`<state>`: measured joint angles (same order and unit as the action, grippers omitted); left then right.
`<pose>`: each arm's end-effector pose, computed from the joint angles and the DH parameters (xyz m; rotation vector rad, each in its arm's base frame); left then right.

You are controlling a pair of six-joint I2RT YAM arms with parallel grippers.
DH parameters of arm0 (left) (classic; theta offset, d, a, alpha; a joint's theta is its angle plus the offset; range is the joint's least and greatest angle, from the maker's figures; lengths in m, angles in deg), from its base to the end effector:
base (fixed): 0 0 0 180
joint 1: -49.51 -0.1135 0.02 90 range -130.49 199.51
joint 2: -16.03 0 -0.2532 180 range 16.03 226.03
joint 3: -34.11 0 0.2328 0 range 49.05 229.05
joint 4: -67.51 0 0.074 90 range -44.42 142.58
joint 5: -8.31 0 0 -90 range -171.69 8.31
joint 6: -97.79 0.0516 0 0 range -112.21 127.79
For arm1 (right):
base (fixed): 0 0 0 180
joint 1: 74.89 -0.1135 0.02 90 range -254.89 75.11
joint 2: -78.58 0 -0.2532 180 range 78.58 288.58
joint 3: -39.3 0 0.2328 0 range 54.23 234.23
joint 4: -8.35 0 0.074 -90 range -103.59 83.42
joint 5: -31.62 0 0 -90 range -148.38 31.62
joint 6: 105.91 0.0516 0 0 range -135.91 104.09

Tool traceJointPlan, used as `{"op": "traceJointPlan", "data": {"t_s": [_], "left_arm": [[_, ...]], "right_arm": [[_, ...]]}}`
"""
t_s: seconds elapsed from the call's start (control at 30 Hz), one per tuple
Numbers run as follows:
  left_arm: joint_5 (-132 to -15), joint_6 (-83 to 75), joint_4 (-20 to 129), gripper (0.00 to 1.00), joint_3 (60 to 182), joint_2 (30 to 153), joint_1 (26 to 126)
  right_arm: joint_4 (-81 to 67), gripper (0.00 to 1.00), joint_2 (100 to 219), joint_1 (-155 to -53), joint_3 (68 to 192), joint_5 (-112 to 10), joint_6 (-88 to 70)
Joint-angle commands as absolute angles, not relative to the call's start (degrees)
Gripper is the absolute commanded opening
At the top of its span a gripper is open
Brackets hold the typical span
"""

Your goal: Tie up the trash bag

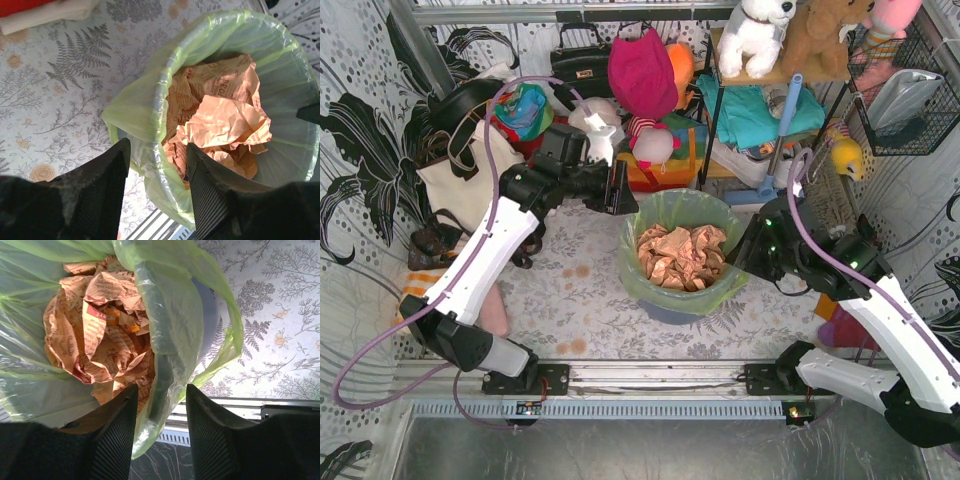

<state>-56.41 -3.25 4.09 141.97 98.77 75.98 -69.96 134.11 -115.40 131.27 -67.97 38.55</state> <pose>0.2529 -0.1505 0.3887 0.5530 2.2321 -0.8416 0.1249 0.0954 0.3772 0.3773 2.3504 0.6482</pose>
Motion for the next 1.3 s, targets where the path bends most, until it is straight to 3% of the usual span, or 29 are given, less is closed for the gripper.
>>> {"op": "traceJointPlan", "data": {"t_s": [0.0, 0.3, 0.63, 0.83, 1.27], "left_arm": [[-51.88, 1.26, 1.57, 0.55, 145.03, 100.38, 76.00], [-52.26, 3.59, -1.32, 0.42, 145.46, 101.58, 76.03], [-50.99, 3.73, -1.46, 0.38, 143.87, 101.65, 76.09], [-51.73, 3.21, -2.10, 0.21, 143.32, 101.23, 76.31], [-55.18, -1.62, -4.02, 0.18, 137.85, 92.76, 77.39]], "right_arm": [[-65.61, 0.42, 133.91, -115.76, 128.18, -65.21, 39.14], [-63.34, 0.32, 134.28, -115.76, 125.53, -65.41, 39.22], [-62.71, 0.23, 134.45, -115.76, 125.03, -65.72, 38.72], [-62.57, 0.21, 135.12, -115.76, 125.63, -66.61, 37.52], [-61.48, 0.00, 141.40, -115.76, 131.36, -65.20, 28.81]]}}
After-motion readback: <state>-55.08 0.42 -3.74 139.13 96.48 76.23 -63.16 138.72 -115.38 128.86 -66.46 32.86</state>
